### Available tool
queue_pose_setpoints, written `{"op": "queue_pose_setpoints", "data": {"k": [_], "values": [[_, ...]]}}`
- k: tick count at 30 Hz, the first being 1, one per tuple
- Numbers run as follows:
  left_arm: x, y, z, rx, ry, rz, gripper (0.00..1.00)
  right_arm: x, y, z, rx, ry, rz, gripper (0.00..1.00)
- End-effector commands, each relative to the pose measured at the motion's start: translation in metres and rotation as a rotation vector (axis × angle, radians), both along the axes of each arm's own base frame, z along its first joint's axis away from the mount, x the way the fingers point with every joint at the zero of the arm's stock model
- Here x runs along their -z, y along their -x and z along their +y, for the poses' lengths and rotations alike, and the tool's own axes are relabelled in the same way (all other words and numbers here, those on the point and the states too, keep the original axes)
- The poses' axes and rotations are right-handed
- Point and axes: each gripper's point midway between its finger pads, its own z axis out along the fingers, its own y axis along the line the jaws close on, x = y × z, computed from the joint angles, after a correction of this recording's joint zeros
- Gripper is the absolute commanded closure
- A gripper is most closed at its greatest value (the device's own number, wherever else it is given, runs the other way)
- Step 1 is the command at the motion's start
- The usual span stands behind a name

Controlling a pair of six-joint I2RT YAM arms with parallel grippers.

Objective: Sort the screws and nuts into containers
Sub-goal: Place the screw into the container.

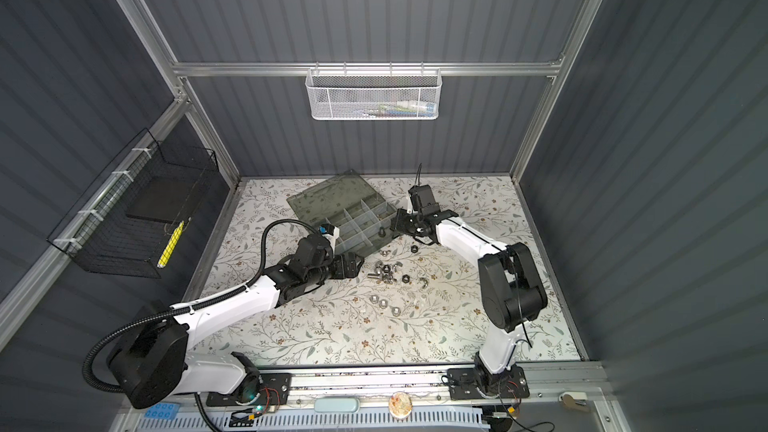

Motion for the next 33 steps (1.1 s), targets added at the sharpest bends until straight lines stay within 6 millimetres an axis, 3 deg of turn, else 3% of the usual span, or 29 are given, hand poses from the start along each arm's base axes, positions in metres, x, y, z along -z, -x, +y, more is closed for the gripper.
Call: {"op": "queue_pose_setpoints", "data": {"k": [1, 10, 22, 33], "values": [[-0.006, 0.0, 0.006, 0.002, -0.016, -0.014, 0.0, -0.006, -0.017, 0.011, 0.008, -0.048, -0.013, 0.86], [-0.005, 0.001, 0.013, -0.008, -0.027, -0.009, 0.0, 0.021, -0.035, 0.021, 0.024, -0.03, 0.023, 0.82], [0.002, -0.003, 0.005, 0.004, -0.016, 0.014, 0.0, 0.052, -0.038, 0.021, 0.022, 0.004, 0.063, 0.72], [0.001, -0.004, 0.006, 0.005, -0.033, 0.01, 0.0, 0.046, -0.039, 0.021, 0.005, 0.016, 0.047, 0.51]]}}
